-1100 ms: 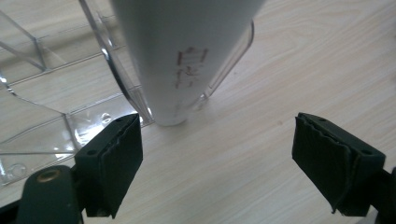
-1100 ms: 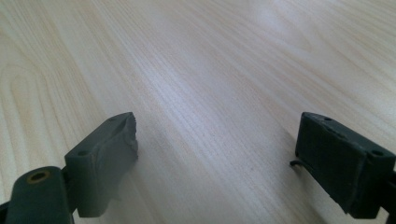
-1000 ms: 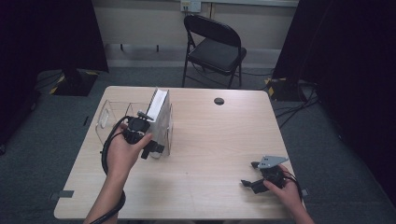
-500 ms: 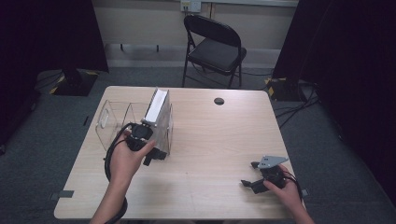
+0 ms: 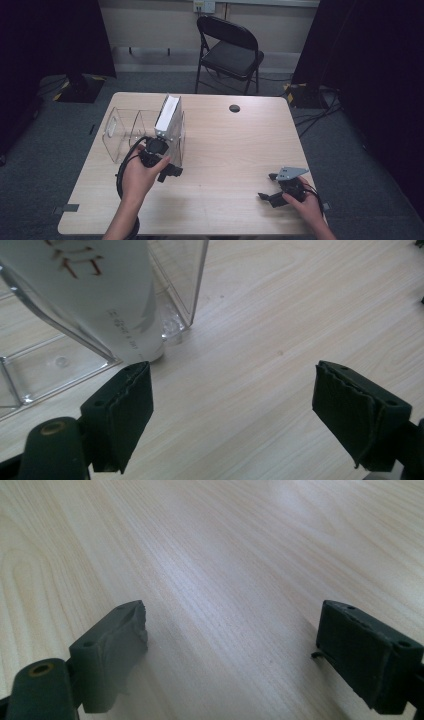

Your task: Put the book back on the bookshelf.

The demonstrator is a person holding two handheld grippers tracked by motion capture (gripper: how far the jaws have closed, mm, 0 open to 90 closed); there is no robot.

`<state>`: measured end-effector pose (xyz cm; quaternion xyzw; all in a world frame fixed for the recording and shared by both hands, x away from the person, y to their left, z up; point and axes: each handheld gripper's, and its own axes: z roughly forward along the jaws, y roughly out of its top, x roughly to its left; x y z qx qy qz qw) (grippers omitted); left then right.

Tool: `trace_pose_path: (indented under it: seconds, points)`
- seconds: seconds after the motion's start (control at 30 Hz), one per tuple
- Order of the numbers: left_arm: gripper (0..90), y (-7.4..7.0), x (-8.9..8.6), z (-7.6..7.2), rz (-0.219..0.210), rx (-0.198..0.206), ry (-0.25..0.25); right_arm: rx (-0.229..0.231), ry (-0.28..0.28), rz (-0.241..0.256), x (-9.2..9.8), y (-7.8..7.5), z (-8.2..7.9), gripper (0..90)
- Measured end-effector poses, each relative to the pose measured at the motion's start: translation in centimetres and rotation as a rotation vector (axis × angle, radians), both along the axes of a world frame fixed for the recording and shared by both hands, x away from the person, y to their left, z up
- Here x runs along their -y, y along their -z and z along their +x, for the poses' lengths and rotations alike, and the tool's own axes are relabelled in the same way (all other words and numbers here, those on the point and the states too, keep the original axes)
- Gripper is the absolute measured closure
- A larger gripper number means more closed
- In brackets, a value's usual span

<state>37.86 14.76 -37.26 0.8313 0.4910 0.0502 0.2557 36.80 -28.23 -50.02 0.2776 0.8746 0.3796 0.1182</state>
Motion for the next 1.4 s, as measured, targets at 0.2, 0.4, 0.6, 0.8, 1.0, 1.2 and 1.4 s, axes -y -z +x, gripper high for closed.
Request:
trace_pose_path:
  seconds: [0.2,0.4,0.6,0.8,1.0,1.2,1.4]
  points:
    - [16.4,0.4,0.6,-0.2,-0.004,0.004,0.019,-0.001,0.001,0.000,0.0,0.0,0.0,12.0]
    - [16.4,0.8,1.4,-0.3,-0.018,0.006,0.038,-0.001,0.001,0.000,0.0,0.0,0.0,12.0]
    - [16.5,1.4,1.9,-0.3,-0.024,0.001,0.048,-0.001,0.001,0.000,0.0,0.0,0.0,12.0]
    - [16.4,2.0,2.5,-0.2,-0.026,-0.003,0.062,0.000,0.000,0.000,0.0,0.0,0.0,12.0]
    - [16.4,2.6,3.1,-0.2,-0.034,-0.007,0.074,0.001,-0.001,0.000,0.0,0.0,0.0,12.0]
    - [16.4,3.2,3.7,-0.1,-0.039,-0.014,0.086,0.000,0.000,0.000,0.0,0.0,0.0,12.0]
    - [16.4,3.7,4.2,0.0,-0.048,-0.024,0.103,0.000,0.000,0.000,0.0,0.0,0.0,12.0]
